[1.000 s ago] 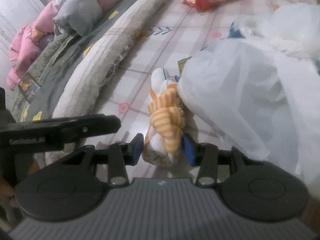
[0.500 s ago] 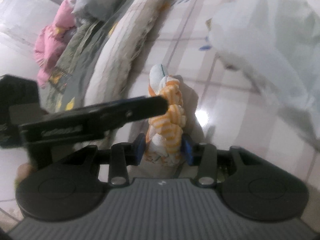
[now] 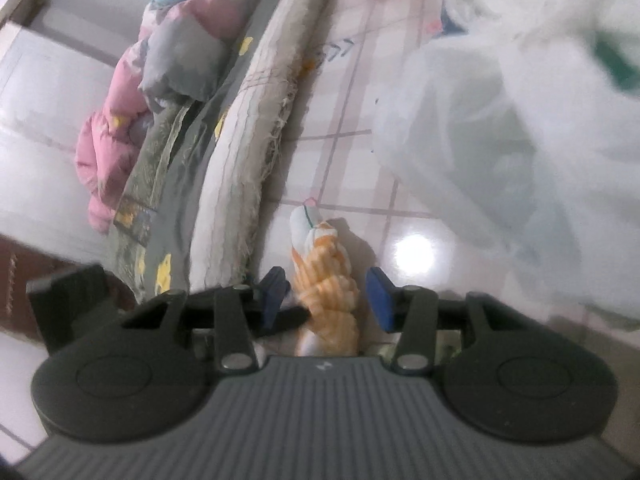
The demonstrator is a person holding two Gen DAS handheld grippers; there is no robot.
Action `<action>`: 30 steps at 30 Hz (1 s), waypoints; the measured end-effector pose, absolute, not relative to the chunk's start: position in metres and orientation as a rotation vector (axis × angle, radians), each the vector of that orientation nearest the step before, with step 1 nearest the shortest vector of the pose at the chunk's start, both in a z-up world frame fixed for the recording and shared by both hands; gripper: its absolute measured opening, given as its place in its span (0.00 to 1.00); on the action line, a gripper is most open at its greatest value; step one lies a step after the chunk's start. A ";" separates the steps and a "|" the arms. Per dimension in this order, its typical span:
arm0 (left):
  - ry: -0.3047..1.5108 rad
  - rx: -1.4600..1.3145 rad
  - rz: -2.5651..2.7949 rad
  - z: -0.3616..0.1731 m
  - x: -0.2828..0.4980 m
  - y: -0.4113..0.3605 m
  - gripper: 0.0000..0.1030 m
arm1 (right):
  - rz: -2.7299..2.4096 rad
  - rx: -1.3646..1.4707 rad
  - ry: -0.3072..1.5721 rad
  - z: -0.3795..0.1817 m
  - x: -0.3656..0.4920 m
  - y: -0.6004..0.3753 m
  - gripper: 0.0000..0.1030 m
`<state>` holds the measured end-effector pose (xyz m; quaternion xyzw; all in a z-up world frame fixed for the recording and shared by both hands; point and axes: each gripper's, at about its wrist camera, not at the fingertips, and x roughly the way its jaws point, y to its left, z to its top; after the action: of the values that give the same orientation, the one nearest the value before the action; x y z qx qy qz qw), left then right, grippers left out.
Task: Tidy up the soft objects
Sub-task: 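Carry the striped cloth into the cardboard box and open the right gripper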
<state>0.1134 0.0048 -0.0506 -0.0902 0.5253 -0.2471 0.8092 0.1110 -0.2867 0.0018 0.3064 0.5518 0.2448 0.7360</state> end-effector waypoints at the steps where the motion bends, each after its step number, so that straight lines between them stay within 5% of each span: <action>1: 1.129 -0.185 -0.539 -0.052 0.113 0.001 0.68 | 0.538 0.678 1.222 -0.002 0.115 -0.283 0.43; 16: 1.060 -0.175 -0.529 -0.039 0.106 -0.006 0.60 | 0.540 0.608 1.287 -0.021 0.126 -0.240 0.39; 30: 0.773 0.042 -0.734 0.075 0.081 -0.125 0.59 | 0.550 0.615 0.873 0.104 0.075 -0.350 0.36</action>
<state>0.0805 -0.1250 0.0750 0.0200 0.3686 -0.3500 0.8609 0.0747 -0.3500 0.1040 0.2895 0.4109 0.2588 0.8249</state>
